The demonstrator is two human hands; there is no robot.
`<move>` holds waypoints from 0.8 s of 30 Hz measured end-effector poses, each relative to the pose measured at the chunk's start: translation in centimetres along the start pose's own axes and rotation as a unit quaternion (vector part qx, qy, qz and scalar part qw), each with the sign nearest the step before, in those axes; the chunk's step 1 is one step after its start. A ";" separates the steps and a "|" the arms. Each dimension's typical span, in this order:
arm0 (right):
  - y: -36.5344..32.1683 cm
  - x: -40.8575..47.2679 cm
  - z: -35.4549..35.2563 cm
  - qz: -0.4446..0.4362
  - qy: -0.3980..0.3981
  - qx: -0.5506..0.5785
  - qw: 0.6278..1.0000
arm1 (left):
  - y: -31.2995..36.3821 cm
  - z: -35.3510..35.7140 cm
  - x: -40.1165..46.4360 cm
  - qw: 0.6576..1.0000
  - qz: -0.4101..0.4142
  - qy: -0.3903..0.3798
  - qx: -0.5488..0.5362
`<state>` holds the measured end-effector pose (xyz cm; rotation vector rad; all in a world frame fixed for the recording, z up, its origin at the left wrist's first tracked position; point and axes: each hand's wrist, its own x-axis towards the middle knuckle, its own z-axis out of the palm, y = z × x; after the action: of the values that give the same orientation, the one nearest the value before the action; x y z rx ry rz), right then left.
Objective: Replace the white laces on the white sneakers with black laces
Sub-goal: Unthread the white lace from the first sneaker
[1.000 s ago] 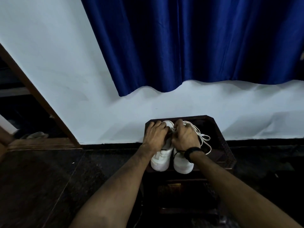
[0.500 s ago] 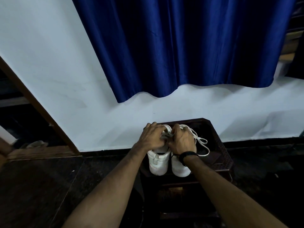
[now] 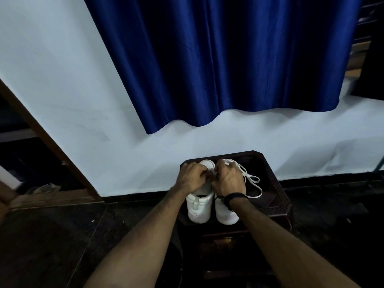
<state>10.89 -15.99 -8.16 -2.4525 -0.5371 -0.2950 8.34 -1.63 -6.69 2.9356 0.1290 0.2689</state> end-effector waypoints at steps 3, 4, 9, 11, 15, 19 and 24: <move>0.3 0.1 0.3 0.000 0.004 -0.012 1.000 | -0.5 -1.3 0.6 0.929 -0.160 0.200 -0.267; 0.3 0.1 0.4 -0.001 0.002 -0.016 1.000 | -0.8 -2.1 0.8 0.872 -0.230 0.251 -0.351; 0.2 0.2 0.5 -0.005 0.019 -0.023 1.000 | -2.9 -1.9 -0.4 0.834 -0.416 0.211 -0.296; 0.2 0.2 0.4 -0.015 0.025 -0.025 0.999 | -2.7 -0.8 -1.1 0.916 -0.317 0.198 -0.145; 0.3 0.2 0.4 -0.023 0.010 -0.028 0.999 | -0.9 0.3 -0.1 0.995 0.030 0.085 -0.050; 0.3 0.1 0.3 -0.017 0.004 -0.014 1.000 | -0.5 1.0 0.5 0.989 0.102 0.036 0.100; 0.4 0.2 0.4 -0.011 0.014 -0.014 1.000 | -0.6 1.7 -0.2 0.982 0.040 0.183 0.008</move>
<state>11.26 -16.03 -8.62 -2.4680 -0.5511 -0.3463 8.40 -1.36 -8.49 2.8778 0.0639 0.8216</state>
